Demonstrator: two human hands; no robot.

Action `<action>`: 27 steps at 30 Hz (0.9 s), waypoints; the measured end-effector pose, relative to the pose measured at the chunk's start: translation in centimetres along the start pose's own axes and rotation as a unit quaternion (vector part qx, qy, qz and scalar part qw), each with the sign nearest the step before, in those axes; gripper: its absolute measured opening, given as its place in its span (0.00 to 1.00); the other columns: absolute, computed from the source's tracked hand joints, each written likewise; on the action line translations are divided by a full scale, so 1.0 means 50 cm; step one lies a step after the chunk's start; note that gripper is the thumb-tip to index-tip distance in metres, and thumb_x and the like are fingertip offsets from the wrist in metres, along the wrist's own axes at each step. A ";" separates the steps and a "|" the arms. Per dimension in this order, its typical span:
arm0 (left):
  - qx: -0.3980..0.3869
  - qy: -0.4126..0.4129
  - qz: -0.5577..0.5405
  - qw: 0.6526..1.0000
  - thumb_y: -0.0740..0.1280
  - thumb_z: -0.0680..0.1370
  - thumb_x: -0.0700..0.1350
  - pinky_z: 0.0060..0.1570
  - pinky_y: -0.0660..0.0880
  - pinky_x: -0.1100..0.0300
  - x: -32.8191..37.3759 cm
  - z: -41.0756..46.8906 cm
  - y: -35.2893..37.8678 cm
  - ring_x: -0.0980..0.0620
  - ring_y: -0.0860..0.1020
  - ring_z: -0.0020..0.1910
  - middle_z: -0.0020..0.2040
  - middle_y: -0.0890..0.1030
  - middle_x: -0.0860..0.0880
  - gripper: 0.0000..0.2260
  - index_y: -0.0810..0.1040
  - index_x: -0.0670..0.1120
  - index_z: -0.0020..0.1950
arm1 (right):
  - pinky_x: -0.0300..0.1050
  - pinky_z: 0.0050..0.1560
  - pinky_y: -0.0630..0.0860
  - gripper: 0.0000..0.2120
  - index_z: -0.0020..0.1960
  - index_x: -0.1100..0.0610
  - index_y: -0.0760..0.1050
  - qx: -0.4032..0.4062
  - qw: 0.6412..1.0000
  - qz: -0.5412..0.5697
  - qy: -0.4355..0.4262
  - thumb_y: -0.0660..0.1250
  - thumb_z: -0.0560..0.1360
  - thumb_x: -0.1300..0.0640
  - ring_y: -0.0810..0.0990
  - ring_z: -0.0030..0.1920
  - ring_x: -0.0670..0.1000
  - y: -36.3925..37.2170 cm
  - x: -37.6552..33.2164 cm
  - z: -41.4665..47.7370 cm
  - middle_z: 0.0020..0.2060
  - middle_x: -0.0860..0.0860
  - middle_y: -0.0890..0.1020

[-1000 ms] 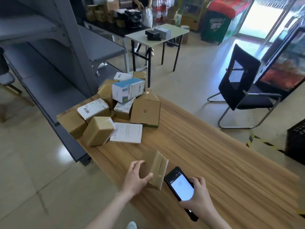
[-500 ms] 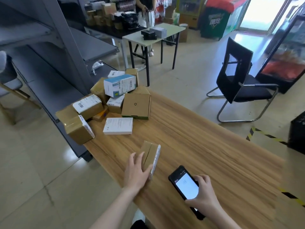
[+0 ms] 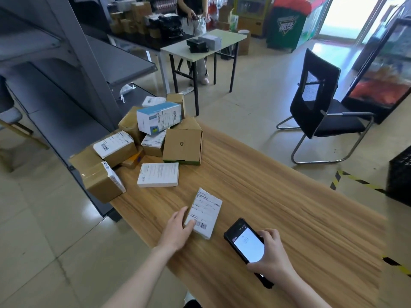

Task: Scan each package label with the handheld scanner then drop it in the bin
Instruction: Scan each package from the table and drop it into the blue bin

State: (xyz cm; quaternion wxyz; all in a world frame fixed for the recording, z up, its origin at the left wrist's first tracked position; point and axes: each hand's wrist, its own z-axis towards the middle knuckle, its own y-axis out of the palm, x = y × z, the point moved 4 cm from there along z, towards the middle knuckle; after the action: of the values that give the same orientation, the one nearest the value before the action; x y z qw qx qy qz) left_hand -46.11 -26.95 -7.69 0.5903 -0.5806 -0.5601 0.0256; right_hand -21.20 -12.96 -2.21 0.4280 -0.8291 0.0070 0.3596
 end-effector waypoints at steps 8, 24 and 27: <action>0.081 -0.008 0.001 0.997 0.72 0.65 0.67 0.64 0.67 0.58 0.028 0.011 0.017 0.56 0.61 0.66 0.67 0.59 0.52 0.44 0.58 0.55 0.75 | 0.39 0.48 0.75 0.45 0.69 0.55 0.64 -0.007 1.000 -0.003 0.022 0.76 0.55 0.50 0.71 0.53 0.45 0.021 -0.040 0.028 0.59 0.43 0.61; -0.013 0.114 -0.021 0.993 0.80 0.62 0.50 0.60 0.70 0.57 -0.036 0.133 -0.073 0.56 0.64 0.62 0.64 0.61 0.53 0.51 0.52 0.60 0.76 | 0.39 0.50 0.71 0.45 0.70 0.49 0.62 -0.012 0.985 -0.161 -0.064 0.73 0.55 0.48 0.73 0.53 0.49 -0.002 -0.184 0.093 0.63 0.41 0.59; -0.013 0.179 -0.030 0.983 0.79 0.63 0.44 0.57 0.72 0.60 -0.026 0.151 -0.101 0.56 0.65 0.63 0.65 0.60 0.53 0.49 0.53 0.59 0.76 | 0.41 0.54 0.68 0.44 0.71 0.50 0.61 -0.008 0.966 -0.231 -0.112 0.73 0.57 0.49 0.70 0.58 0.48 -0.002 -0.232 0.115 0.63 0.43 0.59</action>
State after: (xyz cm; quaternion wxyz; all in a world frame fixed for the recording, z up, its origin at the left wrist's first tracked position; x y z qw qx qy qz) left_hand -54.95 -24.49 -7.19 0.6741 -0.5665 -0.4625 -0.1036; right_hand -33.15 -12.25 2.68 0.4907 -0.7660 -0.2362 0.3415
